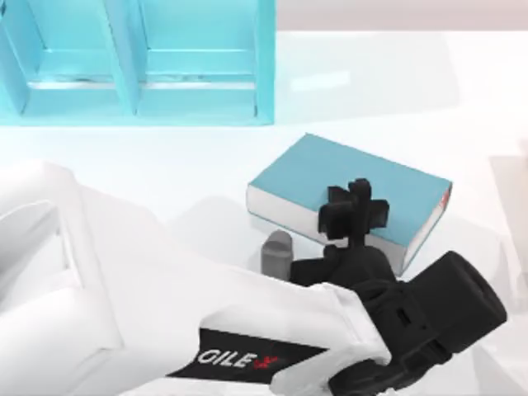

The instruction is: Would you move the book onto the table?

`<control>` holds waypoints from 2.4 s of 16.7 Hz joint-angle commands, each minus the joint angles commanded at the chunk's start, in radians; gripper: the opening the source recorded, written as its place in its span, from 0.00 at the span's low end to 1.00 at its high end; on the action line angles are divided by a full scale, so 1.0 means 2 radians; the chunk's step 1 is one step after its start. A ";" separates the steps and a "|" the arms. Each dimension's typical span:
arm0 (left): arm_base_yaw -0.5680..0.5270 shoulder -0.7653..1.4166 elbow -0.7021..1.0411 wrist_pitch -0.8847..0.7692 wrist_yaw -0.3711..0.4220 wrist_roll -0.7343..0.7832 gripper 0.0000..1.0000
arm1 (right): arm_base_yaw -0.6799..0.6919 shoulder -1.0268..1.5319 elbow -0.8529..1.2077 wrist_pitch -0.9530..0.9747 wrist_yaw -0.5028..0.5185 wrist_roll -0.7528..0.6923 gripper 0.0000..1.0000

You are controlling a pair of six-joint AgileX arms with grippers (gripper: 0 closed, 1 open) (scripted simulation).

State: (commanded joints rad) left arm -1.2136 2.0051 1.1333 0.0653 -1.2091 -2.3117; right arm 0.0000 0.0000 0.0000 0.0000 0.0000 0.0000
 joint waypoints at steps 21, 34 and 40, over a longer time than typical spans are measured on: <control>0.002 0.039 -0.018 0.054 0.002 0.000 0.30 | 0.000 0.000 0.000 0.000 0.000 0.000 1.00; 0.002 0.039 -0.018 0.054 0.002 0.000 1.00 | 0.000 0.000 0.000 0.000 0.000 0.000 1.00; 0.001 0.040 -0.019 0.052 0.002 0.000 1.00 | 0.000 0.000 0.000 0.000 0.000 0.000 1.00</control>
State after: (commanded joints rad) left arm -1.2115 2.0847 1.0950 0.1702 -1.2051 -2.3126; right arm 0.0000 0.0000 0.0000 0.0000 0.0000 0.0000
